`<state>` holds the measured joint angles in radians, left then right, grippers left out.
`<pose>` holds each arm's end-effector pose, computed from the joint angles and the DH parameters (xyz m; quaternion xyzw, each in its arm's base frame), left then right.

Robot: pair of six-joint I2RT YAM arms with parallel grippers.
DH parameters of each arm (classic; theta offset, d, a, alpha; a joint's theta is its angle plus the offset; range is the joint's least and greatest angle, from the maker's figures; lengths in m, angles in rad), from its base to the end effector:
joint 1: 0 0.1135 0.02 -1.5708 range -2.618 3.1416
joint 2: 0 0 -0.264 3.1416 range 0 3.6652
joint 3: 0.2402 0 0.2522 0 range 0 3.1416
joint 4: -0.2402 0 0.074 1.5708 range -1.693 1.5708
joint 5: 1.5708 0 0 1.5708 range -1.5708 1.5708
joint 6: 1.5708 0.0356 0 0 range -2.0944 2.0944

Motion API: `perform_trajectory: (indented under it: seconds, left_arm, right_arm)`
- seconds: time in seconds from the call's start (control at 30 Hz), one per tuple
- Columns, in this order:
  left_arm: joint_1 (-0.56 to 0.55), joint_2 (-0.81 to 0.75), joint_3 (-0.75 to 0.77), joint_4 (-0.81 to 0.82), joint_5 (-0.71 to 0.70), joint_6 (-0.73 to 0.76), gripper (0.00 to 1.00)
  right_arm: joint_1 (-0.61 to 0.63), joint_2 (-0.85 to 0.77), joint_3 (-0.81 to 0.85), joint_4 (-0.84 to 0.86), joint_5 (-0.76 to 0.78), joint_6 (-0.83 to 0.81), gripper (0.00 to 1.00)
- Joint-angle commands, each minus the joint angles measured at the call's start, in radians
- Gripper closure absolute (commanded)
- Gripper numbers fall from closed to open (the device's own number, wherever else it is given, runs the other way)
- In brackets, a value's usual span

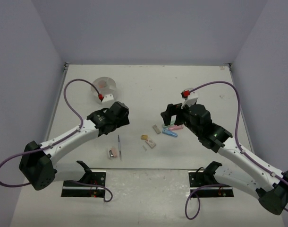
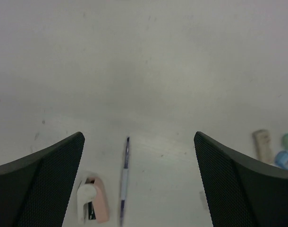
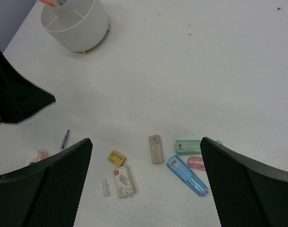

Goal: Sort the stationery into containers
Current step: Pick up the pen from the center of the board.

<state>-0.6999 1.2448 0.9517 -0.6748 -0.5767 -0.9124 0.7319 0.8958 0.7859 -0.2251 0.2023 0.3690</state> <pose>0.2008 -0.1437 0.2647 -0.1810 0.9014 -0.0174 0.3930 0.1594 0.1336 0.3166 -0.0888 0.8082 0.2313 0.5343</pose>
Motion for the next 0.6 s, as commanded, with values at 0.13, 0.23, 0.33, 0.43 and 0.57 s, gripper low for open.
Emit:
perform_trajectory:
  seconds: [0.13, 0.23, 0.33, 0.43, 0.57]
  left_arm:
    - [-0.145, 0.098, -0.109, -0.120, 0.091, -0.288, 0.16]
    - [-0.180, 0.116, -0.117, -0.115, 0.095, -0.322, 0.40]
    - [-0.199, 0.141, -0.125, -0.102, 0.104, -0.330, 0.44]
    - [-0.213, 0.182, -0.129, -0.096, 0.123, -0.334, 0.52]
    - [-0.235, 0.206, -0.150, -0.098, 0.138, -0.363, 0.54]
  right_arm:
    - [-0.006, 0.050, 0.052, -0.026, 0.086, 0.039, 0.01]
    - [-0.008, 0.074, 0.058, -0.026, 0.079, 0.040, 0.01]
    - [-0.008, 0.082, 0.062, -0.026, 0.068, 0.040, 0.01]
    - [-0.008, 0.073, 0.058, -0.026, 0.069, 0.038, 0.01]
    - [-0.008, 0.071, 0.056, -0.025, 0.071, 0.037, 0.01]
